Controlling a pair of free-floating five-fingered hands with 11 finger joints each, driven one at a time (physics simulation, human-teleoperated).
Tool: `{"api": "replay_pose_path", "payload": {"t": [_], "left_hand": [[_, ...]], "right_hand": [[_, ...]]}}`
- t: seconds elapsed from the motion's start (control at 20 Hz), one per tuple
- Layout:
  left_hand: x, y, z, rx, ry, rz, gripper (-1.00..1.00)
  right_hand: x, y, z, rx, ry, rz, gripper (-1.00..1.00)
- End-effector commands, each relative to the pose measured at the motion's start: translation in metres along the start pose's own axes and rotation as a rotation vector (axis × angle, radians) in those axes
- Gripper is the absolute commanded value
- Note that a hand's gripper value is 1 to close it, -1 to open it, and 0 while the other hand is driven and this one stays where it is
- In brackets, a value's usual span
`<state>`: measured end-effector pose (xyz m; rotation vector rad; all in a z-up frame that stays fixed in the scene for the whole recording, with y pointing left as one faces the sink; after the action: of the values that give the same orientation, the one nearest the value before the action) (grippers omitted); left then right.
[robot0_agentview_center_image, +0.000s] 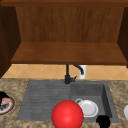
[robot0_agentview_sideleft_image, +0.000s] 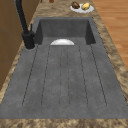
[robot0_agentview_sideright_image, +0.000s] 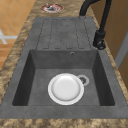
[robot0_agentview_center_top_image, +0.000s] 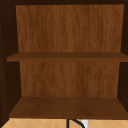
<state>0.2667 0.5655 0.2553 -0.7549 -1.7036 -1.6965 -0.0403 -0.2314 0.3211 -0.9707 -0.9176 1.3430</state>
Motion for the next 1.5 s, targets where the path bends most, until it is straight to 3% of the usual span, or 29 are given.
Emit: {"api": "replay_pose_path", "payload": {"t": [0.0, 0.3, 0.45, 0.75, 1.0, 1.15, 1.25, 1.35, 1.45], "left_hand": [[-0.01, 0.011, 0.0, 0.05, 0.022, 0.054, -1.0], [-0.05, 0.018, -0.002, 0.05, 0.013, 0.026, -1.0], [-0.074, 0.019, -0.002, 0.069, 0.009, 0.032, -1.0], [-0.114, 0.006, 0.005, 0.105, -0.005, 0.004, -1.0], [-0.126, -0.005, 0.021, 0.118, -0.037, -0.07, -1.0], [-0.129, -0.008, 0.034, 0.108, -0.055, -0.097, -1.0], [-0.13, -0.008, 0.043, 0.106, -0.062, -0.101, -1.0], [-0.132, -0.01, 0.054, 0.105, -0.073, -0.087, -1.0], [-0.136, -0.009, 0.061, 0.096, -0.06, -0.063, -1.0]], "right_hand": [[0.0, 0.0, 0.0, 0.0, 0.0, 0.0, 0.0], [0.0, 0.0, 0.0, 0.0, 0.0, 0.0, 0.0], [0.0, 0.0, 0.0, 0.0, 0.0, 0.0, 0.0], [0.0, 0.0, 0.0, 0.0, 0.0, 0.0, 0.0], [0.0, 0.0, 0.0, 0.0, 0.0, 0.0, 0.0], [0.0, 0.0, 0.0, 0.0, 0.0, 0.0, 0.0], [0.0, 0.0, 0.0, 0.0, 0.0, 0.0, 0.0], [0.0, 0.0, 0.0, 0.0, 0.0, 0.0, 0.0], [0.0, 0.0, 0.0, 0.0, 0.0, 0.0, 0.0]]}}
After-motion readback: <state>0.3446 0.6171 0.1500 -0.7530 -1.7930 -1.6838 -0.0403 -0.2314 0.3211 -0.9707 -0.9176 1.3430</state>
